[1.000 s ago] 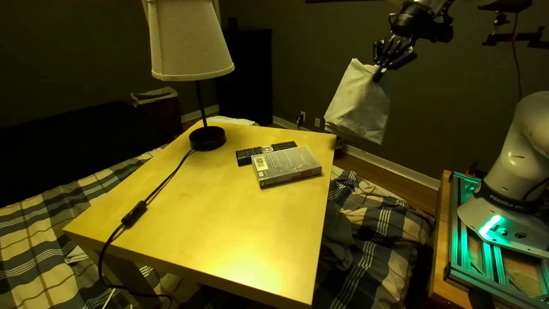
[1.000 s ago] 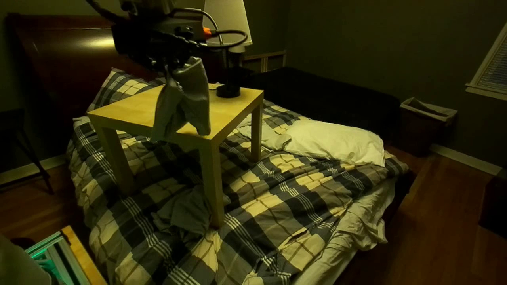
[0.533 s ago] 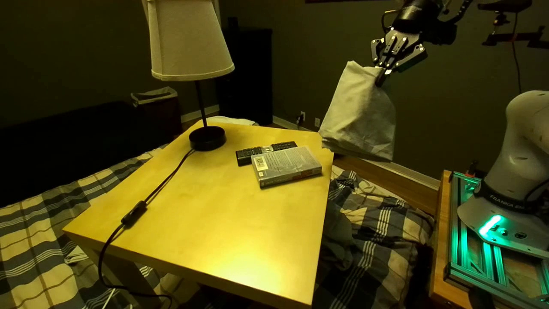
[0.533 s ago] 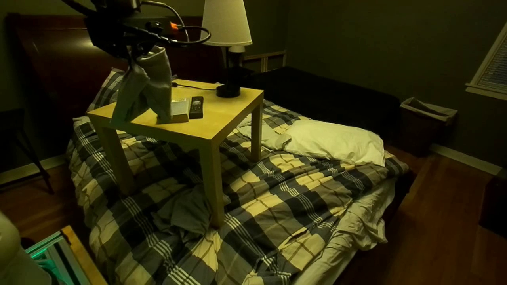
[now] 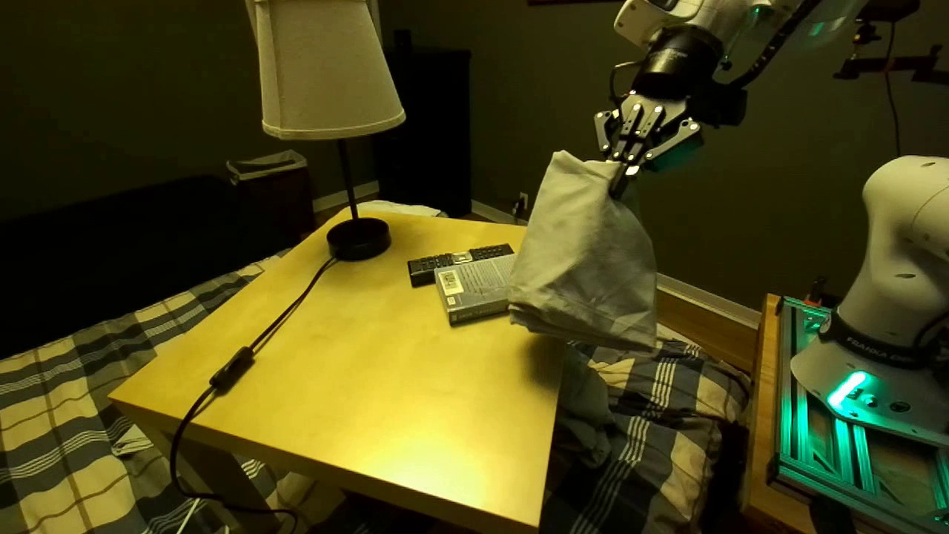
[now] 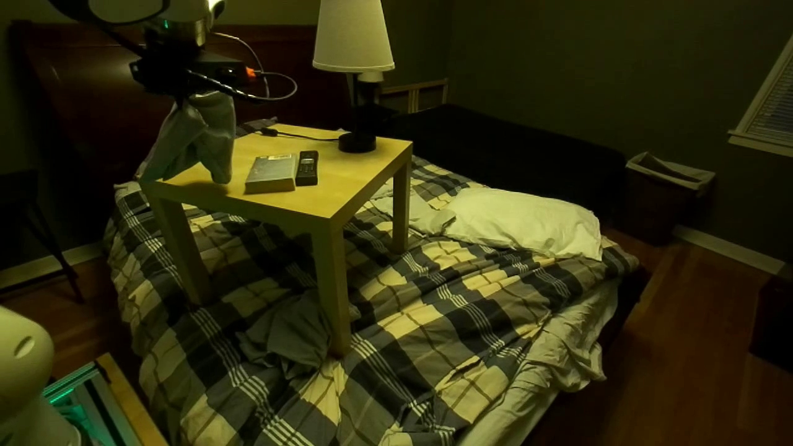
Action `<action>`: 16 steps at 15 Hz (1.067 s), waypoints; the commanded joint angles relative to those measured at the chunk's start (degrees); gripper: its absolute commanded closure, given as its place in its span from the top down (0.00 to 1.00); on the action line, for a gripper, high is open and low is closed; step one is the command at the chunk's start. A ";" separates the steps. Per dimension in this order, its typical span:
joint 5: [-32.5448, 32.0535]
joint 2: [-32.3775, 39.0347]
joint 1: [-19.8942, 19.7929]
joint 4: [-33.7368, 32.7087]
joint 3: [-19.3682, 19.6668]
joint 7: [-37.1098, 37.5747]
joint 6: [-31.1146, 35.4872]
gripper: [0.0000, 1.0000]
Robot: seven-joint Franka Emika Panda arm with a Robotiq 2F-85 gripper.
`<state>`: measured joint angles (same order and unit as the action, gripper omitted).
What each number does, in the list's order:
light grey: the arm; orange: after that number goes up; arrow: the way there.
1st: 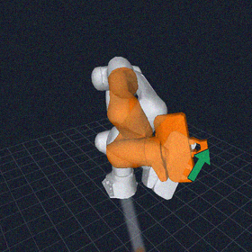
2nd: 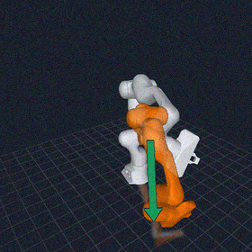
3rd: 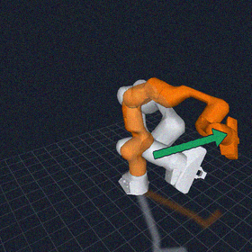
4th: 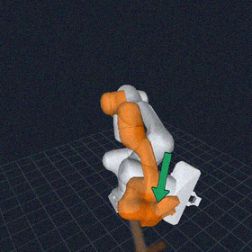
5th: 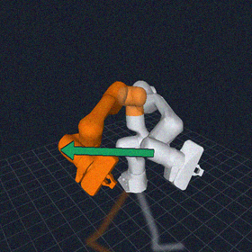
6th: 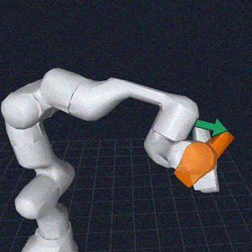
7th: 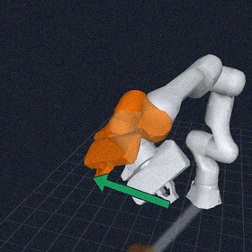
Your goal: Lift the pillow case cover on the left and put it on top of the book and remote
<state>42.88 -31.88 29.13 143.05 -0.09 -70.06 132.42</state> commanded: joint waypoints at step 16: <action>24.25 36.78 -20.23 -15.83 -1.98 -3.35 -2.06 0.01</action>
<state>73.79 0.93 11.56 127.44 -0.73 -77.56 134.11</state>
